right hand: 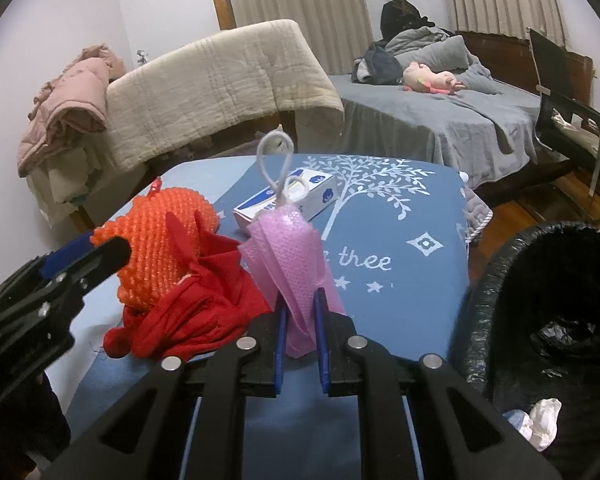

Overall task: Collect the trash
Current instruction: 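Grasp orange mesh net with left tool while right tool holds pink bag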

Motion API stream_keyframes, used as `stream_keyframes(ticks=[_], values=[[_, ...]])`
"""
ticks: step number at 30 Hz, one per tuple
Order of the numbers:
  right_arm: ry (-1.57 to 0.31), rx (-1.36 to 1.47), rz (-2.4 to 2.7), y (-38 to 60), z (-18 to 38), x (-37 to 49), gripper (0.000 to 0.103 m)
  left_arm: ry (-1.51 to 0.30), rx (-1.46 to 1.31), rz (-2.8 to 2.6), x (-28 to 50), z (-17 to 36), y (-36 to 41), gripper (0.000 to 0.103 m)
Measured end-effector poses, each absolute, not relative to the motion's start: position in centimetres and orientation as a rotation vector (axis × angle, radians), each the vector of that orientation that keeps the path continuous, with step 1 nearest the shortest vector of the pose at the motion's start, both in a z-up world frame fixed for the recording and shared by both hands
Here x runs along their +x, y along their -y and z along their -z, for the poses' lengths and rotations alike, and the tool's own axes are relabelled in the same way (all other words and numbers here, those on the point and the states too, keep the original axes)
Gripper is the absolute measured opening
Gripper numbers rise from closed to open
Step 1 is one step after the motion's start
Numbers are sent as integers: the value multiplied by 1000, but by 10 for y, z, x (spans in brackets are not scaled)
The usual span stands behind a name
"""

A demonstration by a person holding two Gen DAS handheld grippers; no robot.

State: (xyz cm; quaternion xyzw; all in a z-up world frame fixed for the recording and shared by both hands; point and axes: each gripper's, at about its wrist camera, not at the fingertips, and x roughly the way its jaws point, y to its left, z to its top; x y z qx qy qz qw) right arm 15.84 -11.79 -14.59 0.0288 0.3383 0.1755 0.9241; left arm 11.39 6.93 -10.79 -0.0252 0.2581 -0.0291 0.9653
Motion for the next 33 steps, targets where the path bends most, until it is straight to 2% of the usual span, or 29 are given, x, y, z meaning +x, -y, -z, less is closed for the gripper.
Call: stream_keyframes(ticks=[10,15,16,33], values=[[-700,52,-364,117,146,157,13,-597,-54,14,141,123,-65,38],[-707,53,-366,117,147,158,13,-607,-53,25,144,128,-65,16],[-706,53,-366,117,147,157,13,-606,-56,27,144,128,-65,14],[-660,72,-366,129,127,146,13,-500,-72,51,118,90,-59,12]])
